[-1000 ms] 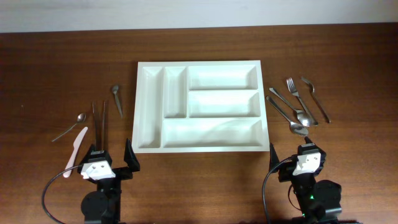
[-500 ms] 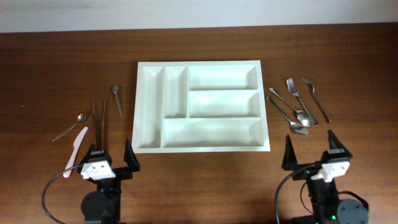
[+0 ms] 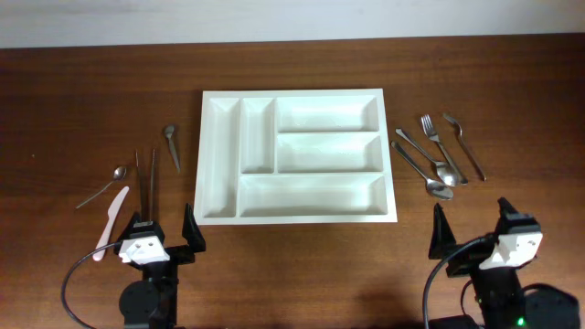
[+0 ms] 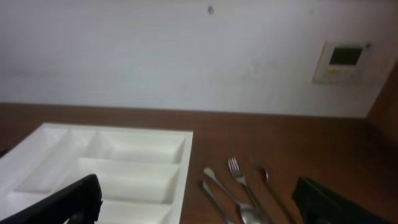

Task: Pack container
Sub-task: 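Move the right gripper over the cutlery on the right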

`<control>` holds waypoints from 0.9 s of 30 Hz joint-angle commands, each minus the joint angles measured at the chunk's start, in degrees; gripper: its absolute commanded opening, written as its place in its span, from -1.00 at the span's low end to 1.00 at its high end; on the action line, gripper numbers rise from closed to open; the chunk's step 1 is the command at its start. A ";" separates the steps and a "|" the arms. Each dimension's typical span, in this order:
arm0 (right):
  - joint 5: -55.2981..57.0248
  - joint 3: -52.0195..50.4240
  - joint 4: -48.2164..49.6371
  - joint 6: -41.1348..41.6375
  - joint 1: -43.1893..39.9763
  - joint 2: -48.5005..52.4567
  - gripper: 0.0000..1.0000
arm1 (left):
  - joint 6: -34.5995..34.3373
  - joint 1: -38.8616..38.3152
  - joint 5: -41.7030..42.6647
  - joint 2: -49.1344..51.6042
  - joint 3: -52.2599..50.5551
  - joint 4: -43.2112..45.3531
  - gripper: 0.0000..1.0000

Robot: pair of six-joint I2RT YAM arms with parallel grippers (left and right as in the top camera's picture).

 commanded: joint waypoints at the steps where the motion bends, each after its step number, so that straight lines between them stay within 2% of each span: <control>1: 0.74 6.49 -3.89 1.11 -0.44 6.36 0.98 | 0.92 0.17 0.61 -0.55 -0.37 0.11 0.99; 12: 0.72 27.89 -24.76 9.77 -0.48 27.82 0.98 | 0.92 0.17 0.61 -0.55 -0.37 0.13 0.99; 17: 0.55 37.81 -32.70 9.94 -0.50 38.12 0.97 | 0.92 0.17 0.61 -0.55 -0.37 0.11 0.99; 22: 0.55 45.03 -37.57 9.94 -1.51 48.28 0.98 | 0.92 0.17 0.61 -0.55 -0.37 0.11 0.99; 27: -3.74 48.00 -39.10 7.34 -8.17 59.14 0.98 | 0.92 0.17 0.61 -0.55 -0.37 0.11 0.99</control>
